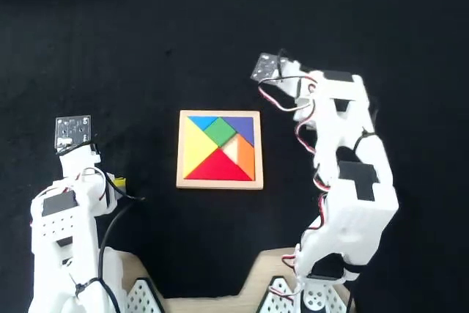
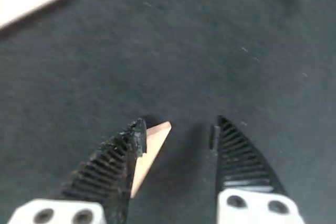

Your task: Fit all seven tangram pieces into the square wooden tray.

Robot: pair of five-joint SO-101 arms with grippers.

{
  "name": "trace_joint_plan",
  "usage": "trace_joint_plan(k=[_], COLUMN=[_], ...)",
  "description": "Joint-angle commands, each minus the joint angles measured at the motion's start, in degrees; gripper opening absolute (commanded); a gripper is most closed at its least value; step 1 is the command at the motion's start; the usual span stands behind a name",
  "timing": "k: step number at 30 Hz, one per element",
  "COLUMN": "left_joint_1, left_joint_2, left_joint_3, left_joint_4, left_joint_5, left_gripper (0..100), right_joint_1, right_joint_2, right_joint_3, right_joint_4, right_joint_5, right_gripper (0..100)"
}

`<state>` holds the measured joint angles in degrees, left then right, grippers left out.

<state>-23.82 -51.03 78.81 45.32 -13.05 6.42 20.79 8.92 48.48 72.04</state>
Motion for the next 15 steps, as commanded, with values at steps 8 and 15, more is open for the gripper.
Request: trace_joint_plan(k=[8,15], left_joint_1=[0.5,0.3], left_joint_2=[-0.9,-0.9], left_joint_3=[-0.3,-0.3], left_joint_4=[-0.8,-0.8], left_joint_5=[-0.3,-0.3], left_gripper=[27,27], right_joint_1=[1.5,0.9], right_joint_2=[-3.6,-6.9], right_joint_3=[-7.9,-12.3], right_joint_4=[11.6,26.7], right_joint_5=[-9.8,-29.4], right_gripper=[20.0,28.2])
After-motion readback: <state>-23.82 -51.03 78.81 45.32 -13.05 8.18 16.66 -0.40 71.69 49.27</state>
